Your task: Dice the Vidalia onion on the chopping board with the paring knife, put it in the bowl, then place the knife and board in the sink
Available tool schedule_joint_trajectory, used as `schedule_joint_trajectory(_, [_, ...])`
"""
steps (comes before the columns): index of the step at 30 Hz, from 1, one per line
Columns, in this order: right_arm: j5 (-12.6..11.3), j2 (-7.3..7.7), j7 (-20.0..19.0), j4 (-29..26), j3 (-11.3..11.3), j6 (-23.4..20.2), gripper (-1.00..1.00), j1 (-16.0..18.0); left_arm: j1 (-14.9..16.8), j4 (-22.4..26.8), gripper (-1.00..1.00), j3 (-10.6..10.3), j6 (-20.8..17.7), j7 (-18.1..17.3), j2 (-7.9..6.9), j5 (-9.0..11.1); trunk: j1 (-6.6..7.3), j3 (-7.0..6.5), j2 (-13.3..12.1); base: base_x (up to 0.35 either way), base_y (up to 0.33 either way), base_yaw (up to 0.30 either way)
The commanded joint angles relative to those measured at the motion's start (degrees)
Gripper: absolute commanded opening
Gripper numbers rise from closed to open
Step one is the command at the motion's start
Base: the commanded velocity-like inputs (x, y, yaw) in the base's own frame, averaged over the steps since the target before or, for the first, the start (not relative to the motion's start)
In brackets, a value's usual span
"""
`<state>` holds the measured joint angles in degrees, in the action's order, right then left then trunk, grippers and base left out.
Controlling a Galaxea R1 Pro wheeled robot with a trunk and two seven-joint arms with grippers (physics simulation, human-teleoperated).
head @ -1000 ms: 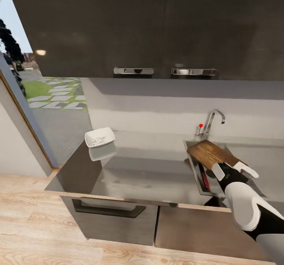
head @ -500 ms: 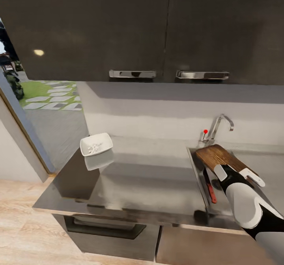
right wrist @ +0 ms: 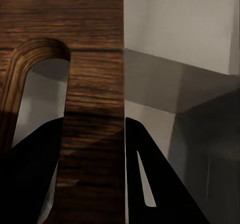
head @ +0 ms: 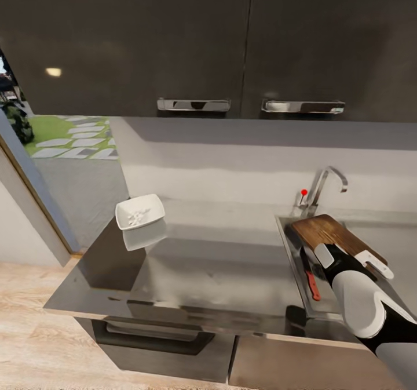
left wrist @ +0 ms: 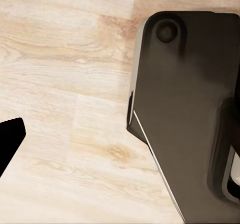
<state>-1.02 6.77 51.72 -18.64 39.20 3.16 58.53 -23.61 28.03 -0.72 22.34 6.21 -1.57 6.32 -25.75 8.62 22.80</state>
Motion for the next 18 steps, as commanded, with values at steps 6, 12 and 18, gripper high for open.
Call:
schedule_joint_trajectory(6, [0.0,0.06,0.0,0.2,0.1,1.0,-1.00,-0.2,0.0,0.1,1.00,-0.2,0.1,0.0,-0.02,0.5,-0.03,0.65,0.1,0.000,0.000,0.000])
schedule_joint_trajectory(12, [-0.1,0.21,0.0,1.9,0.1,1.6,-1.00,-0.3,0.0,0.2,1.00,-0.2,0.1,0.0,-0.04,0.5,-0.03,1.19,0.1,0.068,-0.046,0.000])
schedule_joint_trajectory(18, [-0.1,0.88,0.0,5.1,0.2,5.0,-1.00,-0.4,0.0,0.1,1.00,-0.2,0.1,0.0,-0.02,0.5,-0.03,1.73,0.1,0.172,-0.129,0.000])
